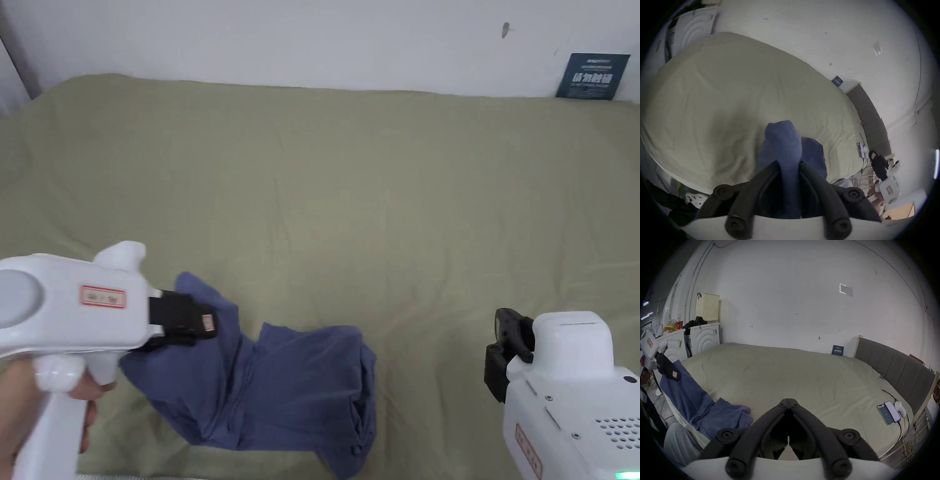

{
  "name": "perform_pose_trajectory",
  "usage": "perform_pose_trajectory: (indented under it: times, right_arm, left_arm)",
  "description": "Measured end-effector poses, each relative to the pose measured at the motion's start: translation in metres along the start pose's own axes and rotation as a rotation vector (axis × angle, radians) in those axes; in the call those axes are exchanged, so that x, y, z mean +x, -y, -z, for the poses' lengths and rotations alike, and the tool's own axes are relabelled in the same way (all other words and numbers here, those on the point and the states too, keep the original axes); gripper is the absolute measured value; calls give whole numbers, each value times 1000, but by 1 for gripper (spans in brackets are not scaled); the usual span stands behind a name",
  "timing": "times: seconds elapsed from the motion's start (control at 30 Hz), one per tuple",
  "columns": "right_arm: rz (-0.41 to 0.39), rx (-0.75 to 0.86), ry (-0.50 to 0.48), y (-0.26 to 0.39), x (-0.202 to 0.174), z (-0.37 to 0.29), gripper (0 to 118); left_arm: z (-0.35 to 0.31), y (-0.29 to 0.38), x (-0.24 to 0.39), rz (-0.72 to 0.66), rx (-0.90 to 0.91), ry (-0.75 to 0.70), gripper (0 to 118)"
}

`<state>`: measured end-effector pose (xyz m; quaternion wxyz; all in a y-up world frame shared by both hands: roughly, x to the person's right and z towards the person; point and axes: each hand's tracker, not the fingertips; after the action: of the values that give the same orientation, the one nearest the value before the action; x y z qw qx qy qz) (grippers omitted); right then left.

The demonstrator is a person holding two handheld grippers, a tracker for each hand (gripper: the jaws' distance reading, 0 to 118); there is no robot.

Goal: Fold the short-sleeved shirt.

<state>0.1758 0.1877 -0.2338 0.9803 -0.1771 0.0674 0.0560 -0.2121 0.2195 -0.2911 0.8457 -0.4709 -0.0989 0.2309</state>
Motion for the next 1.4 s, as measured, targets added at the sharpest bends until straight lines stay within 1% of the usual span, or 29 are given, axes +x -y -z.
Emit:
perform_pose_trajectory:
  times: [0.1, 0.23, 0.3, 0.33, 0.37, 0.4, 0.43, 0.47, 0.5, 0.57, 0.6, 0.63, 0.67, 0.7, 0.73, 0.83, 0.87, 0.93, 0.97, 1.03, 1.07, 1.13, 1.2, 1.23, 1.33, 1.4]
  right_arm:
    - [6, -3, 15, 2, 8, -3, 0]
    - [8, -16, 36, 7, 17, -5, 0]
    - [15, -27, 45, 9, 21, -4, 0]
    - [19, -32, 49, 10, 23, -4, 0]
    - [21, -36, 55, 11, 25, -4, 0]
    - [24, -39, 62, 12, 27, -5, 0]
    - [28, -42, 66, 12, 30, -5, 0]
    - [31, -46, 69, 13, 32, -5, 0]
    - [32, -47, 73, 14, 33, -5, 0]
    - [32, -51, 79, 16, 34, -4, 0]
    - [33, -54, 78, 16, 35, -3, 0]
    - [35, -57, 78, 17, 34, -2, 0]
    - [38, -60, 77, 17, 33, -1, 0]
    - [43, -62, 74, 18, 32, -1, 0]
    - [47, -62, 71, 18, 31, 0, 0]
    - [50, -71, 54, 20, 24, 2, 0]
    - [48, -72, 50, 20, 22, 2, 0]
    - [41, -79, 43, 21, 19, 3, 0]
    - [40, -82, 37, 21, 18, 3, 0]
    - [35, -83, 37, 21, 15, 3, 0]
    - [34, -85, 38, 22, 15, 2, 0]
    - [37, -97, 35, 23, 16, 3, 0]
    - [29, -110, 29, 26, 15, 5, 0]
    - [23, -118, 26, 27, 14, 6, 0]
    - [25, -137, 11, 30, 12, 7, 0]
    - [18, -149, 1, 30, 8, 9, 0]
  left_arm:
    - [34, 6, 36, 62, -38, -5, 10]
    - [82, 16, 70, 82, -99, 17, 10]
    - [111, 20, 78, 114, -120, -20, 11]
    - [123, 24, 83, 143, -112, -55, 20]
    - [132, 29, 85, 167, -101, -40, 64]
    - [142, 32, 87, 179, -117, -40, 107]
    - [147, 33, 90, 170, -132, -34, 118]
    - [139, 33, 91, 168, -95, -4, 110]
    - [133, 35, 91, 164, -106, -1, 103]
    - [116, 31, 89, 149, -89, 31, 97]
    - [106, 31, 85, 141, -60, 65, 90]
    - [96, 31, 81, 138, -39, 80, 71]
    - [88, 33, 75, 132, -11, 113, 24]
    - [80, 29, 66, 113, 0, 157, 0]
    - [77, 29, 56, 57, -12, 167, 0]
    - [81, 32, 30, -12, -37, 263, 0]
    - [86, 34, 25, -36, -61, 264, 0]
    - [104, 41, 14, -75, -142, 341, 0]
    - [109, 50, 15, -116, -166, 347, 0]
    - [128, 68, 10, -167, -247, 422, 0]
    - [136, 77, 9, -199, -263, 436, 0]
    - [153, 93, 9, -183, -268, 424, 0]
    - [168, 104, 10, -147, -263, 370, 0]
    - [172, 107, 9, -136, -259, 375, 0]
    - [172, 108, 11, -90, -215, 377, 0]
    - [166, 103, 11, -100, -227, 374, 0]
